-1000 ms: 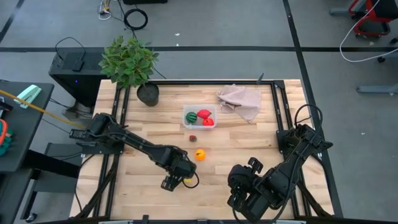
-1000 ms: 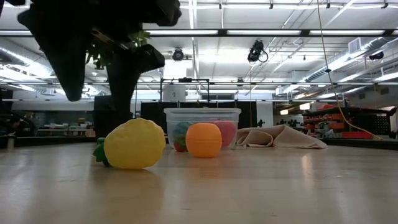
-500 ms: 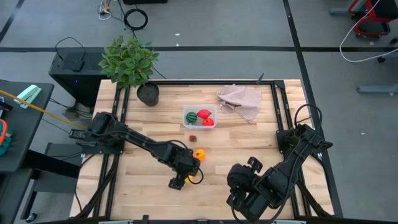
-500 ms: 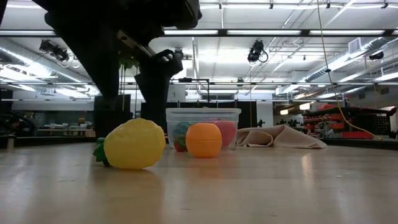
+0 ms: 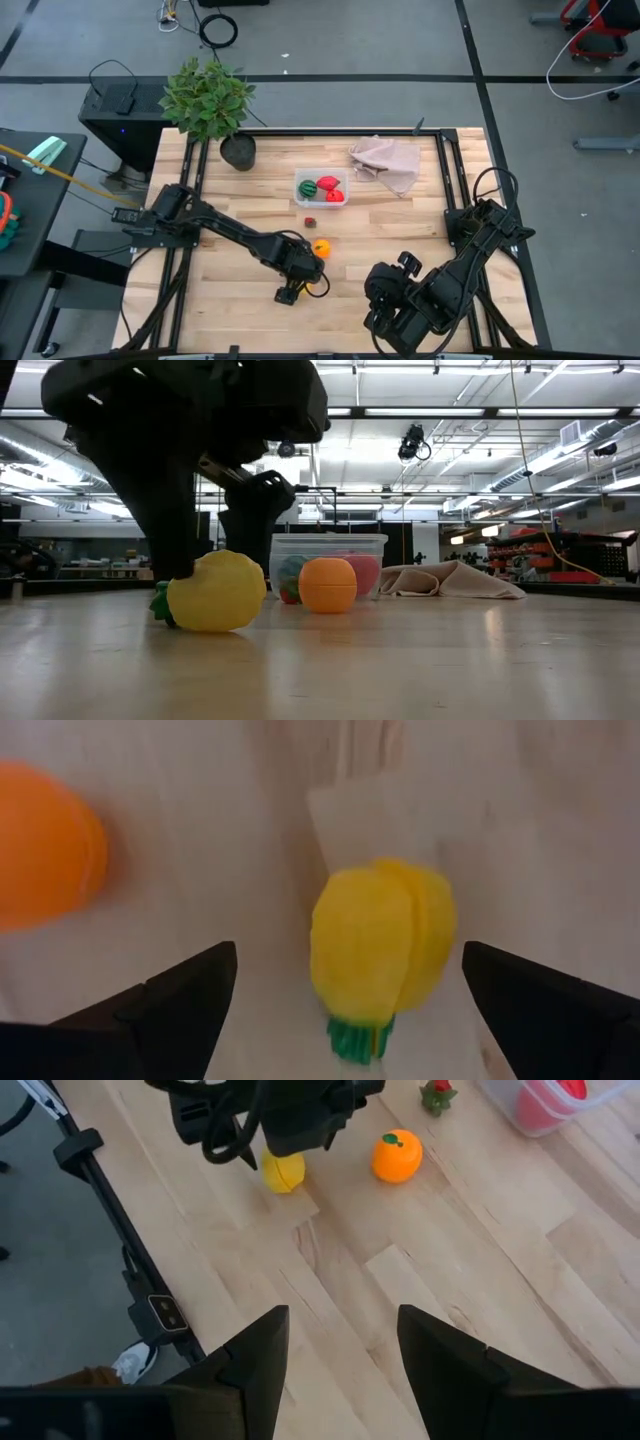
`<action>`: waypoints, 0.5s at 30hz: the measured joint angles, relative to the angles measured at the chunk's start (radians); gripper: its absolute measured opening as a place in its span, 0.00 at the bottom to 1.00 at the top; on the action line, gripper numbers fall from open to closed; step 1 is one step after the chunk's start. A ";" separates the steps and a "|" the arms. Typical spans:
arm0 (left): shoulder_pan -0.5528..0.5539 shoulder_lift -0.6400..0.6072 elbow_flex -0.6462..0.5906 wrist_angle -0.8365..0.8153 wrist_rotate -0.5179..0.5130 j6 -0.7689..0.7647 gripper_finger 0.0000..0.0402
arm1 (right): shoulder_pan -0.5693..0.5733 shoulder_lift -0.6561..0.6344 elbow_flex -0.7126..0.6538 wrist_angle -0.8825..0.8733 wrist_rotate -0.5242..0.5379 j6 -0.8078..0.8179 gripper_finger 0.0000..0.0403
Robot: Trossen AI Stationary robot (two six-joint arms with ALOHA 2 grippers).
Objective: Pick and placing Produce into tupperware
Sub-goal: Put the yellow pineapple into the transparent container
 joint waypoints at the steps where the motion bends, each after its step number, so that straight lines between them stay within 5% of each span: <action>1: 0.000 0.003 0.001 0.005 -0.003 -0.001 0.99 | 0.000 0.000 0.000 0.000 0.000 0.000 0.48; 15: 0.000 0.038 0.000 0.024 -0.034 -0.049 0.99 | -0.001 0.000 0.000 0.000 0.000 -0.004 0.48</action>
